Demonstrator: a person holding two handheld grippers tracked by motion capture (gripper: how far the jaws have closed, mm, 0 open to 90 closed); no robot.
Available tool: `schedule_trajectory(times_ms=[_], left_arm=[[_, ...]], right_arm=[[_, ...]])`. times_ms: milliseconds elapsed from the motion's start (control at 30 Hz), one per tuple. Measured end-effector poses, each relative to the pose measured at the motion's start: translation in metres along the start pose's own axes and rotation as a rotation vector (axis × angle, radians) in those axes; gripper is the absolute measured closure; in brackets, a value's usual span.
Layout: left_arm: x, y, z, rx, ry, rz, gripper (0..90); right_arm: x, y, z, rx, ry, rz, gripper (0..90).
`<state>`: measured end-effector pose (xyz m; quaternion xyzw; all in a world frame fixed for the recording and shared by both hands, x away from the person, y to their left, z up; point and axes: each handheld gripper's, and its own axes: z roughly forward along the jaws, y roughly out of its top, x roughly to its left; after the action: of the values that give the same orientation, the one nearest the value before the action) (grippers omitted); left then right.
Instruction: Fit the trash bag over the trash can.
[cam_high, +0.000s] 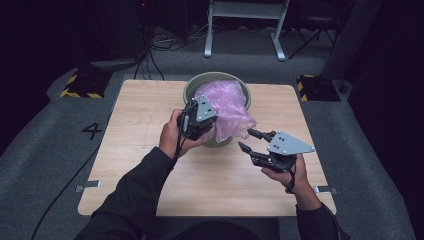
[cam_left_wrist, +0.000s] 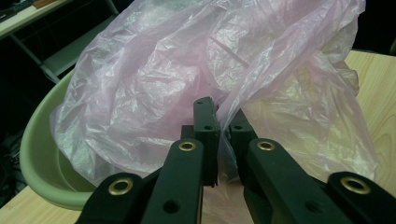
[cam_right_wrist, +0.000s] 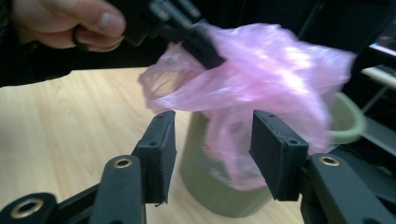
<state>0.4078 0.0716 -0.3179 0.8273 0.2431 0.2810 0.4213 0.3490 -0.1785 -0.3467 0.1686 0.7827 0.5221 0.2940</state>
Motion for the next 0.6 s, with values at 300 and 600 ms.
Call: schedule_trajectory(times_ms=[300, 600], left_arm=[[-0.002, 0.001, 0.001, -0.009, -0.016, 0.004, 86.8], [-0.009, 0.002, 0.002, -0.019, -0.045, 0.019, 86.8]], right_arm=[[-0.007, -0.006, 0.042, 0.067, -0.007, 0.132, 35.5], [-0.010, -0.001, 0.055, 0.033, 0.023, 0.193, 51.4]])
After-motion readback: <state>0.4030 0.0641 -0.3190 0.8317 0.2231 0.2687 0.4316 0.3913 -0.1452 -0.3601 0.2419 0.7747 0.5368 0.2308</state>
